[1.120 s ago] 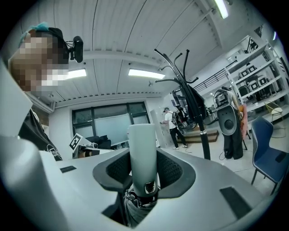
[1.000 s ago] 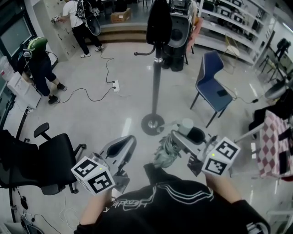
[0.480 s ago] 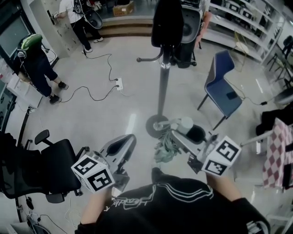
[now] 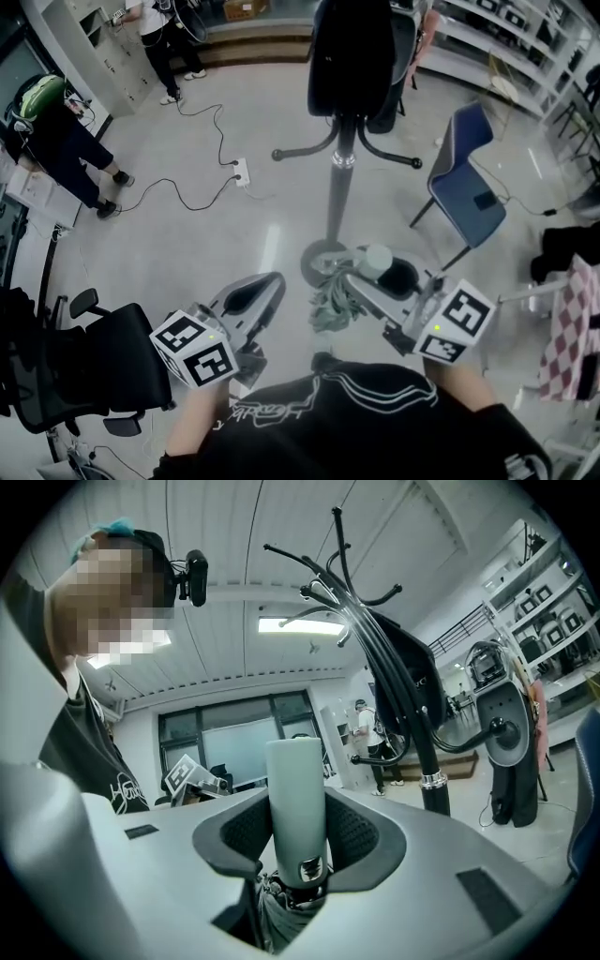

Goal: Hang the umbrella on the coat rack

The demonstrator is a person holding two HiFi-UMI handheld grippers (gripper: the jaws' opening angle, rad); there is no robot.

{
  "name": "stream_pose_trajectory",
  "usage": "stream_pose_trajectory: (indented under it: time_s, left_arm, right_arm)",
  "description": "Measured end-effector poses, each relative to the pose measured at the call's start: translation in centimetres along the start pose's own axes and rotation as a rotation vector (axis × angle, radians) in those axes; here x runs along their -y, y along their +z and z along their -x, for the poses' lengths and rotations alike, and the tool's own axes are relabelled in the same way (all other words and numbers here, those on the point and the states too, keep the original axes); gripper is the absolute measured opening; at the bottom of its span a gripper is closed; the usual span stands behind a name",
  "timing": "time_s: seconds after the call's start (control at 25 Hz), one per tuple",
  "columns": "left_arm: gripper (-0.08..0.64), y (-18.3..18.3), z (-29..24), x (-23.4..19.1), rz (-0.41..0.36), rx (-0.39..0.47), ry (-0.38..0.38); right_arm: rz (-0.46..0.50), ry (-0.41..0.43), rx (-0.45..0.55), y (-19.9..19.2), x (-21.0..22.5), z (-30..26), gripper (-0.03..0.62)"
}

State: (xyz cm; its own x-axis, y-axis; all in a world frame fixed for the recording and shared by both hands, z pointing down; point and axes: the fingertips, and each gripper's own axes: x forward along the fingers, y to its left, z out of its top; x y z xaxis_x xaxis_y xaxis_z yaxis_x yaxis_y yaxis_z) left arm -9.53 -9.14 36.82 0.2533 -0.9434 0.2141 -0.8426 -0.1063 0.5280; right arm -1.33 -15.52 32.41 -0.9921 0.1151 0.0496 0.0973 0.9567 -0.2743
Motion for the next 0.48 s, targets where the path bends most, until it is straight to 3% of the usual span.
stream_pose_trajectory:
  time_s: [0.36, 0.48]
  left_arm:
    - [0.003, 1.6, -5.1, -2.2, -0.025, -0.082, -0.024]
    - [0.005, 2.1, -5.4, -2.8, 0.003, -0.078, -0.043]
  right_arm:
    - [0.020, 0.013, 0.002, 1.0, 4.9, -1.7, 0.161]
    - [0.019, 0.031, 0.006, 1.5, 4.9, -2.4, 0.161]
